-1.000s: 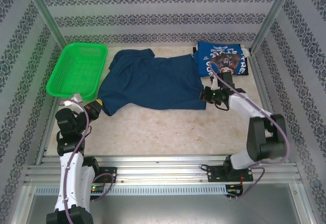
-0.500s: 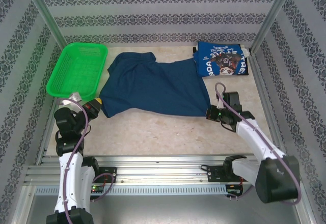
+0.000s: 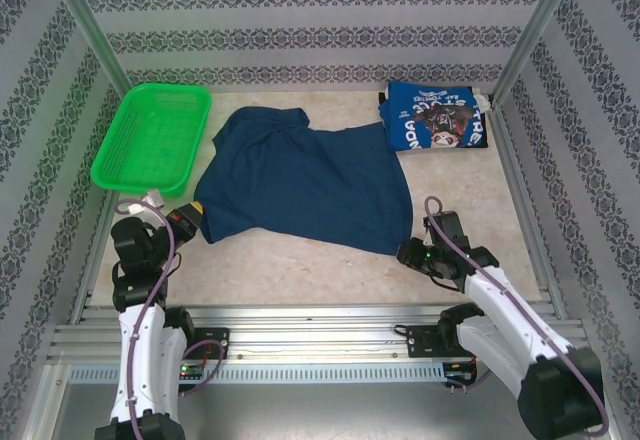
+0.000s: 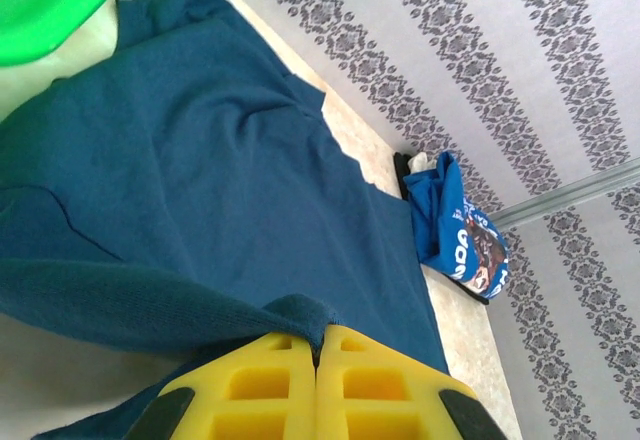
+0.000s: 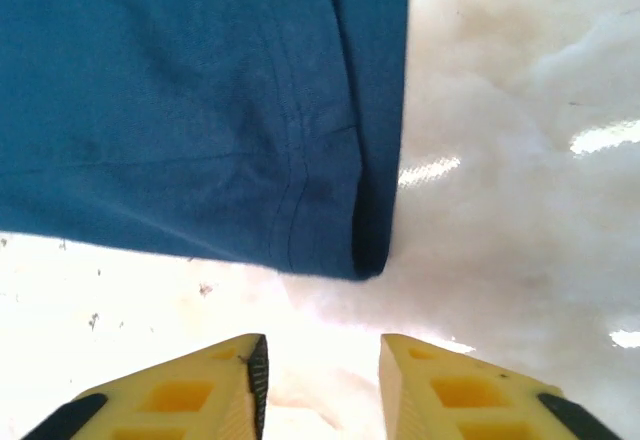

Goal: Fold and stack the t-shirts

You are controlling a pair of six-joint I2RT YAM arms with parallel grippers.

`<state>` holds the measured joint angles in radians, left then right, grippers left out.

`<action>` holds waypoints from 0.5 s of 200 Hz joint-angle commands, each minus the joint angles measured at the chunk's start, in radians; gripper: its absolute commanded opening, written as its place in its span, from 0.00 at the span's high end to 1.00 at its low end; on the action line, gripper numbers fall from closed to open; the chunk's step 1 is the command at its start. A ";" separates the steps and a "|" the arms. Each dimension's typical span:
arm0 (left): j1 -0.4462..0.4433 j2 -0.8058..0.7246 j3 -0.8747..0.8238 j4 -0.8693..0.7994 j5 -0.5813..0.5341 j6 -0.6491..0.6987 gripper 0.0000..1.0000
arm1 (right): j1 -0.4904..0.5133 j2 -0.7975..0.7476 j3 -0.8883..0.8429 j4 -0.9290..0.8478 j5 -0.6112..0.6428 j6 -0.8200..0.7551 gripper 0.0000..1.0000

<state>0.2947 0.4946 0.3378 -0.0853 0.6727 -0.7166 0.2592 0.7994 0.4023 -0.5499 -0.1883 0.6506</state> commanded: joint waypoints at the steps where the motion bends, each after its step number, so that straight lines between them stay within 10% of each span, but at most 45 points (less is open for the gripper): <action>1: 0.003 -0.019 -0.027 -0.017 0.014 -0.018 1.00 | 0.023 -0.082 -0.004 -0.045 0.065 0.101 0.58; 100: 0.001 -0.031 -0.019 -0.060 0.005 0.016 1.00 | 0.008 0.180 0.073 0.107 -0.014 0.097 0.53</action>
<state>0.2947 0.4770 0.3134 -0.1204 0.6758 -0.7250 0.2852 0.9653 0.4168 -0.4873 -0.1913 0.7570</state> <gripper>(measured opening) 0.049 0.474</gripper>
